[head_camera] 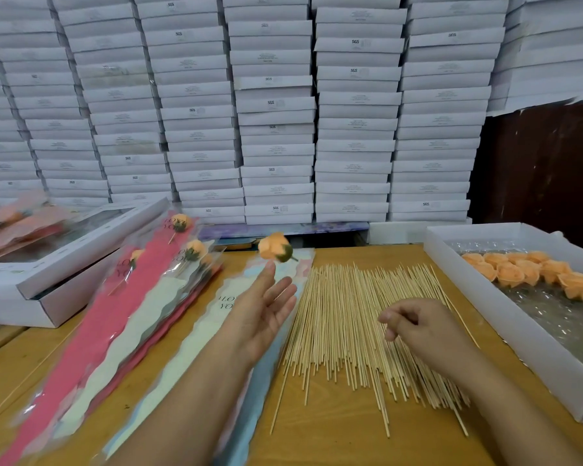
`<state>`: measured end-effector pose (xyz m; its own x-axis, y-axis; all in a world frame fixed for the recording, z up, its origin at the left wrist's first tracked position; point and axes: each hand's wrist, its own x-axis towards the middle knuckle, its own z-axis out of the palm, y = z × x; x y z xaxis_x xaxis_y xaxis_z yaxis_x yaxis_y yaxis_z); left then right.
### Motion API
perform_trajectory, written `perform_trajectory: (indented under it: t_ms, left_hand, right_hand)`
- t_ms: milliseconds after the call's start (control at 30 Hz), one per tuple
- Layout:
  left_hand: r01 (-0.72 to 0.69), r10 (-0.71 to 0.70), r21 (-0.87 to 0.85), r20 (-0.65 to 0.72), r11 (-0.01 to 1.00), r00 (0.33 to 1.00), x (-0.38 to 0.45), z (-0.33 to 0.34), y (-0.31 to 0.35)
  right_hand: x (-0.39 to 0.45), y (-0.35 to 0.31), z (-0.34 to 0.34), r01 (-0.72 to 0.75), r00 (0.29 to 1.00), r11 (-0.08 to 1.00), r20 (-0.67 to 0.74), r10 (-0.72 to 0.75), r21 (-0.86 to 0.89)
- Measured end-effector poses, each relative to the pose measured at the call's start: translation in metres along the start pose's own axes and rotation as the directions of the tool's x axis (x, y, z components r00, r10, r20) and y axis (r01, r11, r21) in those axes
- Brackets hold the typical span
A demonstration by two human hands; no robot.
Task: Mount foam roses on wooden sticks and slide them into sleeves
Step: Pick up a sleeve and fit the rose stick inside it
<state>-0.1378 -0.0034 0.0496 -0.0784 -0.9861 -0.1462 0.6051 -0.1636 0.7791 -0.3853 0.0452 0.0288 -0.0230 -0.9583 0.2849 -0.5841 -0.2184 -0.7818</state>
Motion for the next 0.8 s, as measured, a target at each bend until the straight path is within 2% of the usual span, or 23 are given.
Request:
perform_trajectory:
  t_ms: [133, 200, 267, 300, 333, 367, 400, 433, 467, 533, 633, 700, 800]
  left_hand:
    - [-0.006, 0.005, 0.037, 0.029, 0.999, 1.000, 0.007, 0.008, 0.035]
    - [-0.059, 0.062, 0.093, -0.030, 0.994, 0.998, 0.014, 0.005, 0.055]
    - [-0.140, 0.206, 0.355, -0.154, 0.924, 0.966, 0.026, -0.012, 0.066]
    - [-0.147, 0.309, 0.570, -0.198, 0.809, 0.930, 0.033, -0.025, 0.068]
    - [-0.103, 0.406, 0.783, -0.201, 0.614, 0.892, 0.040, -0.041, 0.069]
    - [-0.017, 0.452, 0.929, -0.163, 0.368, 0.877, 0.045, -0.057, 0.068]
    - [0.093, 0.438, 0.987, -0.142, 0.132, 0.888, 0.047, -0.070, 0.066]
    - [0.181, 0.392, 0.982, -0.146, -0.055, 0.909, 0.049, -0.083, 0.063]
    - [0.236, 0.350, 0.955, -0.162, -0.180, 0.923, 0.049, -0.093, 0.060]
    - [0.285, 0.337, 0.906, -0.175, -0.311, 0.925, 0.050, -0.103, 0.056]
    - [0.319, 0.346, 0.878, -0.193, -0.357, 0.918, 0.052, -0.105, 0.058]
    - [0.348, 0.330, 0.885, -0.243, -0.310, 0.912, 0.052, -0.104, 0.062]
    - [0.362, 0.324, 0.913, -0.290, -0.190, 0.900, 0.053, -0.107, 0.065]
  right_hand:
    - [0.003, 0.002, -0.002, -0.015, 0.998, 0.992, -0.051, 0.022, 0.124]
    - [0.004, 0.003, -0.002, -0.031, 0.996, 0.985, -0.078, 0.045, 0.168]
    - [0.005, 0.003, -0.003, -0.030, 0.993, 0.978, -0.105, 0.052, 0.209]
    - [0.005, 0.003, -0.004, -0.023, 0.992, 0.973, -0.117, 0.051, 0.229]
    - [0.005, 0.003, -0.004, -0.016, 0.991, 0.968, -0.127, 0.049, 0.250]
    - [0.005, 0.003, -0.005, -0.008, 0.990, 0.963, -0.135, 0.046, 0.268]
    - [0.005, 0.003, -0.005, -0.001, 0.989, 0.960, -0.143, 0.043, 0.282]
    - [0.005, 0.003, -0.005, 0.006, 0.988, 0.956, -0.151, 0.040, 0.292]
    - [0.005, 0.004, -0.005, 0.011, 0.987, 0.954, -0.157, 0.039, 0.301]
    - [0.005, 0.004, -0.005, 0.015, 0.985, 0.949, -0.166, 0.040, 0.314]
    - [0.005, 0.004, -0.004, 0.017, 0.984, 0.943, -0.172, 0.043, 0.331]
    - [0.006, 0.003, -0.004, 0.022, 0.984, 0.942, -0.172, 0.038, 0.334]
    - [0.006, 0.004, -0.004, 0.028, 0.985, 0.944, -0.172, 0.031, 0.330]
